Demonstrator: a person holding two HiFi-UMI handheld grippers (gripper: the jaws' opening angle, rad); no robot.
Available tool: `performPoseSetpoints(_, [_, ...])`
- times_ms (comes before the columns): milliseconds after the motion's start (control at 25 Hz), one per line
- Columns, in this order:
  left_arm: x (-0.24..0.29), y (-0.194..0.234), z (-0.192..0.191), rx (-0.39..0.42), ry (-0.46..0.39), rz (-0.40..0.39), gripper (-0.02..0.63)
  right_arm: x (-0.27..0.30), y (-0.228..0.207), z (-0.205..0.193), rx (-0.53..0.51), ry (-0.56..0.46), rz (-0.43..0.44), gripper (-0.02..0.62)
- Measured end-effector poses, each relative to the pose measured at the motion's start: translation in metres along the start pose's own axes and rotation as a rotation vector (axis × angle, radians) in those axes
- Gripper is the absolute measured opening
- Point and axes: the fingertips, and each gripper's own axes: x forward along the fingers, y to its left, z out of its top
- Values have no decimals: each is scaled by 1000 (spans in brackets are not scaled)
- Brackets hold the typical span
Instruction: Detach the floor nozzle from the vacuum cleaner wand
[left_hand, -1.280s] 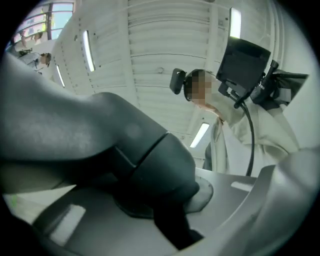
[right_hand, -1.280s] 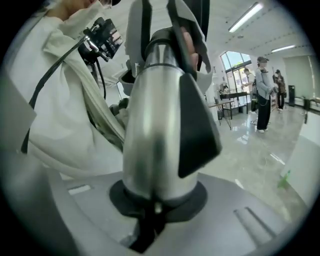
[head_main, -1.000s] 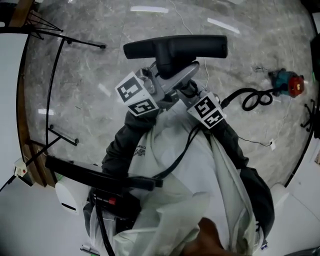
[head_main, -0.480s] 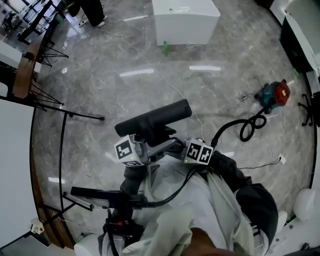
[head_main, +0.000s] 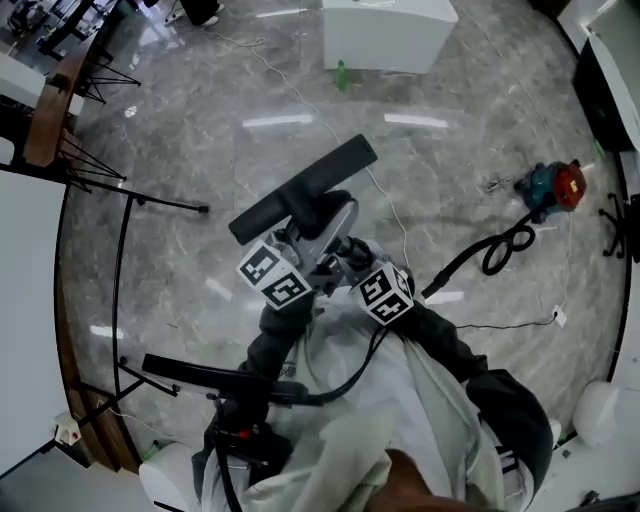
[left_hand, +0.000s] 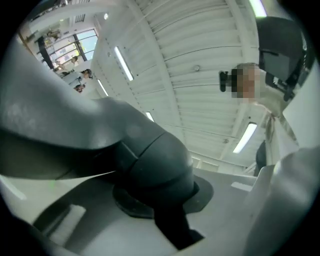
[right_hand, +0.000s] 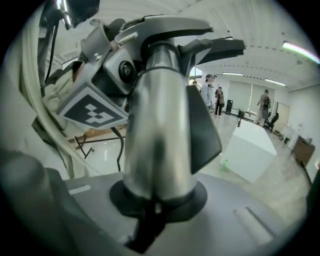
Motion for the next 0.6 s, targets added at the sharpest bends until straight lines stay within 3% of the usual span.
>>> performPoseSetpoints(80, [-8, -21, 4, 32, -11, -156, 75, -2, 15, 3, -44, -24, 107, 43])
performPoseSetpoints(200, [-22, -58, 2, 71, -20, -422, 74, -16, 47, 0, -102, -57, 419, 44])
performPoseSetpoints(280, [-25, -70, 1, 69, -29, -508, 74, -25, 58, -3, -104, -68, 557, 43])
performPoseSetpoints(320, [-24, -68, 0, 59, -30, -499, 74, -25, 58, -4, -92, -71, 569, 43])
performPoseSetpoints(400, [-19, -55, -1, 36, -31, -401, 74, -19, 52, -2, -52, -76, 481, 43])
performPoseSetpoints(600, [-15, -19, 4, 48, -21, -57, 77, -1, 20, 6, -17, -70, 51, 41])
